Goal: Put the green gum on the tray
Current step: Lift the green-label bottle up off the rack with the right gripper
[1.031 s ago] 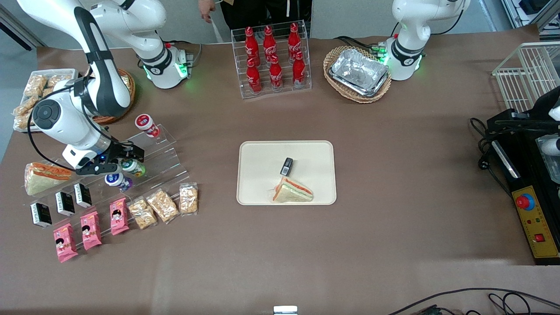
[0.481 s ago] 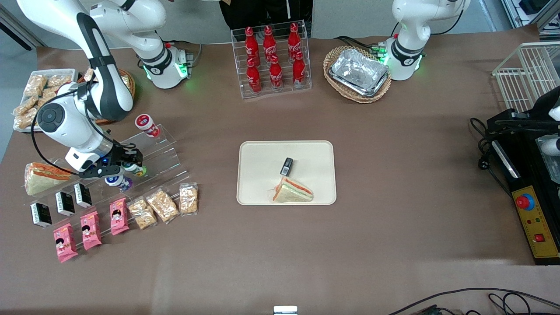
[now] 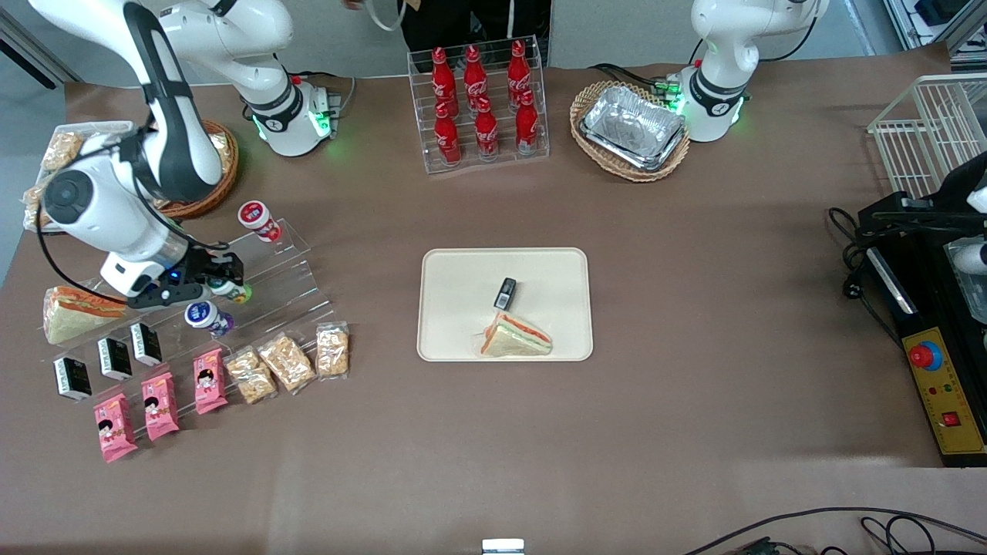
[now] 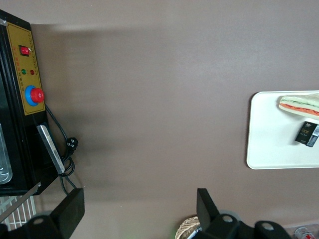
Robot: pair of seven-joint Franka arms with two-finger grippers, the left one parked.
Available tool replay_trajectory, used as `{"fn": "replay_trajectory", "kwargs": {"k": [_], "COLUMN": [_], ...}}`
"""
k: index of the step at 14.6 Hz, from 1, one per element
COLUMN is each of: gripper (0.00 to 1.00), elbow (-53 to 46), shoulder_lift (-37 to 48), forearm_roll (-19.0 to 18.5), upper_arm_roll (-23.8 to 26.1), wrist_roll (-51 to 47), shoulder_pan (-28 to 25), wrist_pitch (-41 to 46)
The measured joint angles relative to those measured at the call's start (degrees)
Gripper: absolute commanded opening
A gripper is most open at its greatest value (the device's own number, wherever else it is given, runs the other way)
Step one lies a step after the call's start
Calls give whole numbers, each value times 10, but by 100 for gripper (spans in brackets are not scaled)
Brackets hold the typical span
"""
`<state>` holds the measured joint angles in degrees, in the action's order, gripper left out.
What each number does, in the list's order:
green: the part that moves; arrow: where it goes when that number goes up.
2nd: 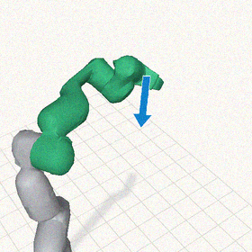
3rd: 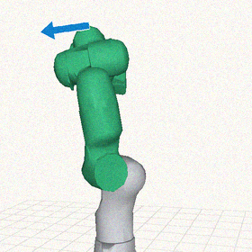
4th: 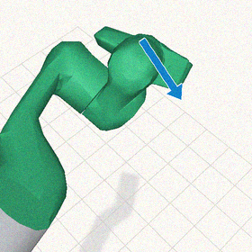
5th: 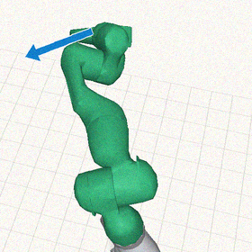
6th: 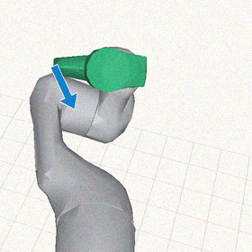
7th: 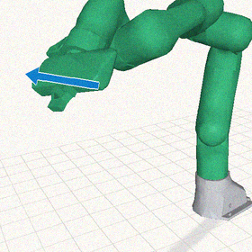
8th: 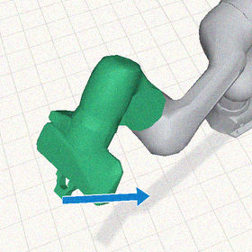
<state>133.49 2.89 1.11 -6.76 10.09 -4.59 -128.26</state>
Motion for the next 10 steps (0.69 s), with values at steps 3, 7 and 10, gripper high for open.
{"fn": "replay_trajectory", "kwargs": {"k": [3, 7, 10], "gripper": [16, 16, 16], "elbow": [-44, -149, -239], "shoulder_lift": [36, 56, 56], "forearm_roll": [0, 6, 22], "upper_arm_roll": [0, 0, 4], "wrist_roll": [1, 1, 1], "shoulder_pan": [0, 0, -2], "wrist_pitch": [97, 236, 336]}}
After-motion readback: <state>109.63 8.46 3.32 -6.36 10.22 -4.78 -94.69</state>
